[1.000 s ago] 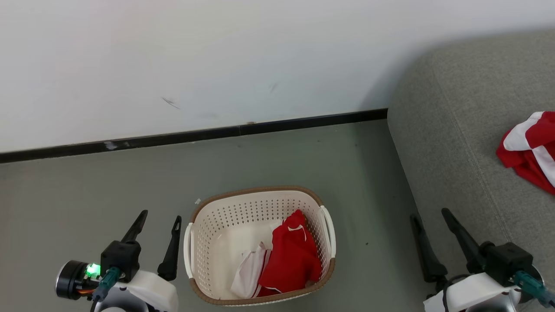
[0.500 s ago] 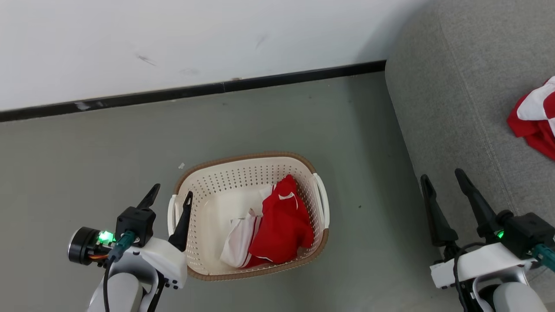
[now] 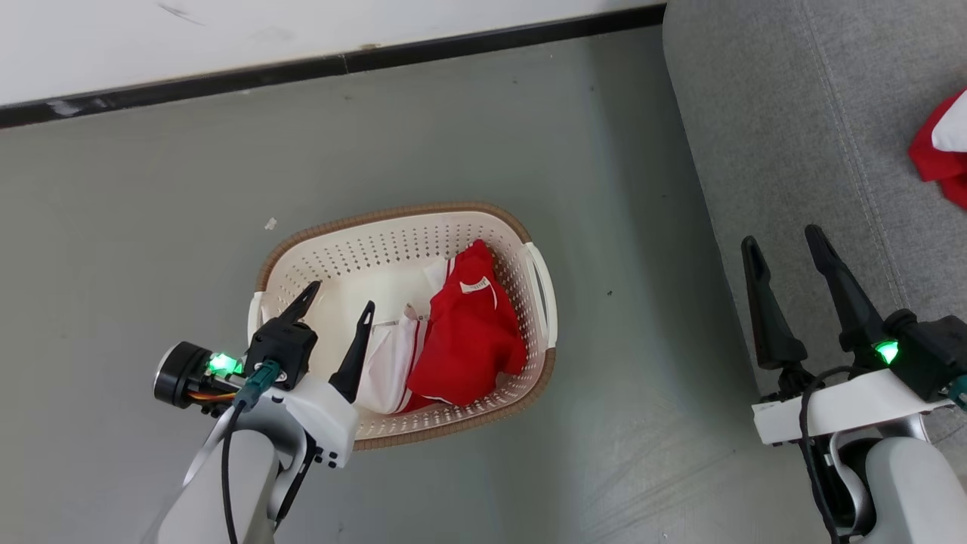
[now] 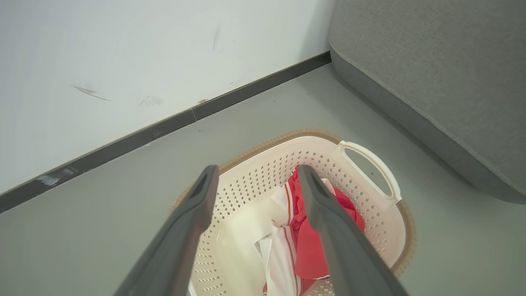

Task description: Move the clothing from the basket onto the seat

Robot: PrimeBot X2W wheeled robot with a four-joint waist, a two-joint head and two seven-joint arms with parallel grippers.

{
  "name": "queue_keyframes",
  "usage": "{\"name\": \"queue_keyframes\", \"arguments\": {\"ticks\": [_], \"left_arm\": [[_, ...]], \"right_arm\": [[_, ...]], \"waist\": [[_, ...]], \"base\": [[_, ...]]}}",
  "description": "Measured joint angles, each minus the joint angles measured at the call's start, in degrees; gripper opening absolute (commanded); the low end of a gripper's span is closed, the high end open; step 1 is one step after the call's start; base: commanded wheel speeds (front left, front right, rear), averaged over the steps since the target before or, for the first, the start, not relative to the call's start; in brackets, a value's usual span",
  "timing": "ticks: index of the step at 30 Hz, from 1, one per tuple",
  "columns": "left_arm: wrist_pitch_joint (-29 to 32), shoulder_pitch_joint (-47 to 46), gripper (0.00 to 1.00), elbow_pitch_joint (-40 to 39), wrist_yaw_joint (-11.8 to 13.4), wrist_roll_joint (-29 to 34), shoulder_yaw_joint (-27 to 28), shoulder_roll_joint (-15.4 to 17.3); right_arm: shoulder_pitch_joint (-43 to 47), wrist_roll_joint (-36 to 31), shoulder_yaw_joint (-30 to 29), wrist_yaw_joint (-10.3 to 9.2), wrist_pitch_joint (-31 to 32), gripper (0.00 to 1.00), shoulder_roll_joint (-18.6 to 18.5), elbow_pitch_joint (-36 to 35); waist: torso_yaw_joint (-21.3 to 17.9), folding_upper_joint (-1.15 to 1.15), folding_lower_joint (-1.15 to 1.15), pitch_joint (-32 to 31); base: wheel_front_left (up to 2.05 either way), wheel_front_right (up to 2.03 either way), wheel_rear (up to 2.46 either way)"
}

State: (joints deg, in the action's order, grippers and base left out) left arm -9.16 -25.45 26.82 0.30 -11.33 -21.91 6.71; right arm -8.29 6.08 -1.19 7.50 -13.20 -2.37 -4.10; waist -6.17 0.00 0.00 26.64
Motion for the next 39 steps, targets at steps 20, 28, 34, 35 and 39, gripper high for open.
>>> {"name": "queue_keyframes", "arguments": {"ticks": [20,28,34,35,39], "left_arm": [[-0.8,-8.5,1.0,8.2,-2.6,2.9,-3.7,-1.3],[-1.2,-10.7,1.0,11.6,-2.6,3.0,-3.5,-1.2],[-1.5,-12.2,1.0,13.8,-2.6,3.4,-3.3,-0.7],[-1.6,-12.6,1.0,14.0,-2.6,3.4,-3.3,-0.6],[-1.9,-13.6,1.0,15.0,-2.6,3.6,-3.3,-0.6]], "right_arm": [[-6.4,2.4,0.5,0.0,-1.0,1.0,0.0,0.2],[-8.2,3.5,1.3,0.0,-1.0,1.0,0.0,0.4],[-10.3,4.7,2.2,0.0,-1.2,1.0,0.0,0.7],[-10.6,4.8,2.4,0.0,-1.2,1.0,0.0,0.8],[-11.9,5.4,2.9,0.0,-1.3,1.0,0.0,0.8]], "waist": [[-5.1,0.0,0.0,9.6],[-7.4,0.0,0.0,12.8],[-9.3,0.0,0.0,15.4],[-9.5,0.0,0.0,15.8],[-10.5,0.0,0.0,17.1]], "base": [[0.0,0.0,0.0],[0.0,0.0,0.0],[0.0,0.0,0.0],[0.0,0.0,0.0],[0.0,0.0,0.0]]}}
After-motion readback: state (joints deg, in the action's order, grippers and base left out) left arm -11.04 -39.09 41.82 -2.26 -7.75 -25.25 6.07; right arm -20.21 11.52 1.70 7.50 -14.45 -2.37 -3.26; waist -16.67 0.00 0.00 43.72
